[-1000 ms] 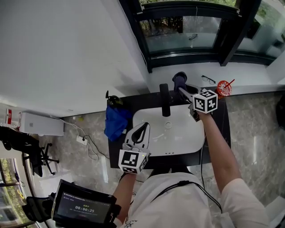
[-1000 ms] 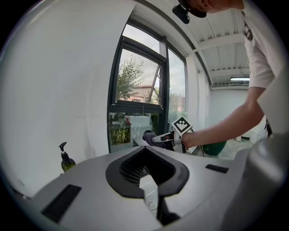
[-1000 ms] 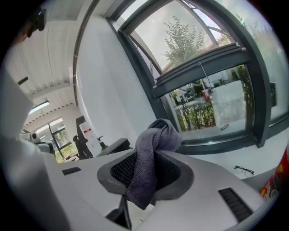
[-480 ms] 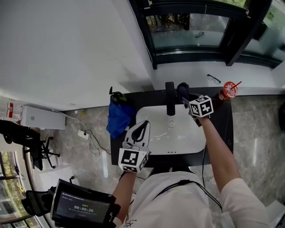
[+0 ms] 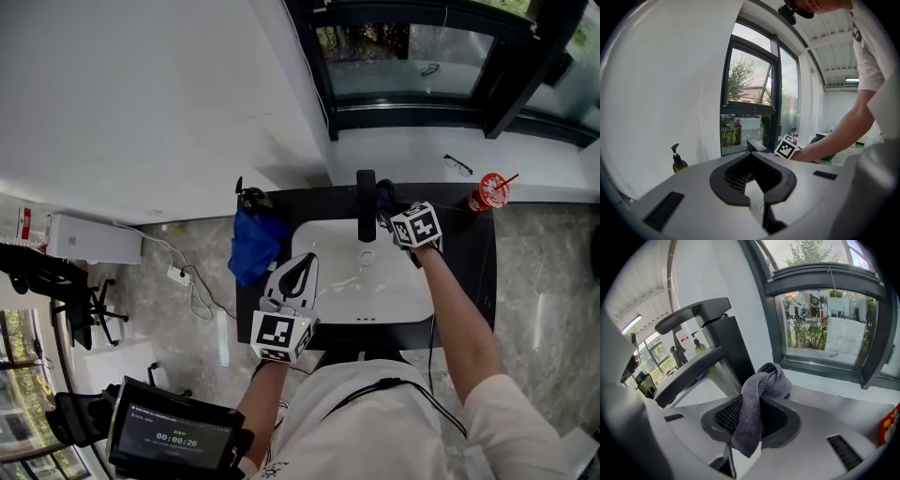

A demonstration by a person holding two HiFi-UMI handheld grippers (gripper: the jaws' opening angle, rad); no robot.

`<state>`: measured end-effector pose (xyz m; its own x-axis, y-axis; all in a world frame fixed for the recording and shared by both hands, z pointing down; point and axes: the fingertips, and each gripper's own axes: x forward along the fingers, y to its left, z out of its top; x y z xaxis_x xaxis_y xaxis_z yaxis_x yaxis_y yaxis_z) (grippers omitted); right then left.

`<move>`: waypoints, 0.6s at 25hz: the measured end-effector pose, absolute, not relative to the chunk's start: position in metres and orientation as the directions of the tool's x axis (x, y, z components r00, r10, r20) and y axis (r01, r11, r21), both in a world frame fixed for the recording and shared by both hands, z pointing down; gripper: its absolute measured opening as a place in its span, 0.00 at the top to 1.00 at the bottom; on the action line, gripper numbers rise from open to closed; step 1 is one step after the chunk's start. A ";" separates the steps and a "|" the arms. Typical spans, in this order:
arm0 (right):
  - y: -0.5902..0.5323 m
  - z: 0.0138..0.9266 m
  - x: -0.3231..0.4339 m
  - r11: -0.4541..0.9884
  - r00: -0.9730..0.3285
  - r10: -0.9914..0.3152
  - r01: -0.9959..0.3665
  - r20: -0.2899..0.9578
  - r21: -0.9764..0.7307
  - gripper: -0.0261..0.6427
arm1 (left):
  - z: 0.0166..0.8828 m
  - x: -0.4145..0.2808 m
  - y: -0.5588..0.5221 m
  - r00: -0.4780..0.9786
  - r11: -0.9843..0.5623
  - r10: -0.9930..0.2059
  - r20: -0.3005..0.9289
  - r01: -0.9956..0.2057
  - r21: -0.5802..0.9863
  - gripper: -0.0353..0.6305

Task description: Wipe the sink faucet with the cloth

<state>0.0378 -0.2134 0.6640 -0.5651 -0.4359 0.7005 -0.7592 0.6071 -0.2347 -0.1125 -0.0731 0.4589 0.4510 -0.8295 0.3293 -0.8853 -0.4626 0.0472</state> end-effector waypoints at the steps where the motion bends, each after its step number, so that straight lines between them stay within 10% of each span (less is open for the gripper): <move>1: -0.212 0.663 0.035 0.614 -0.578 -0.429 -0.750 0.694 -0.245 0.80 | 0.459 -0.113 -0.073 0.450 -0.462 -0.830 0.329 -0.886 0.047 0.96; 15: -0.219 0.565 0.032 0.664 -0.757 -0.519 -0.650 0.398 -0.370 0.80 | 0.453 -0.095 -0.075 0.497 -0.509 -0.811 0.309 -0.860 0.045 0.96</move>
<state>0.0319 -0.2185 0.5649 -0.7565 -0.5189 0.3980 -0.6500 0.6638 -0.3700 -0.0951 -0.0747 0.4532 0.4966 -0.8112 0.3088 -0.8596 -0.5090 0.0453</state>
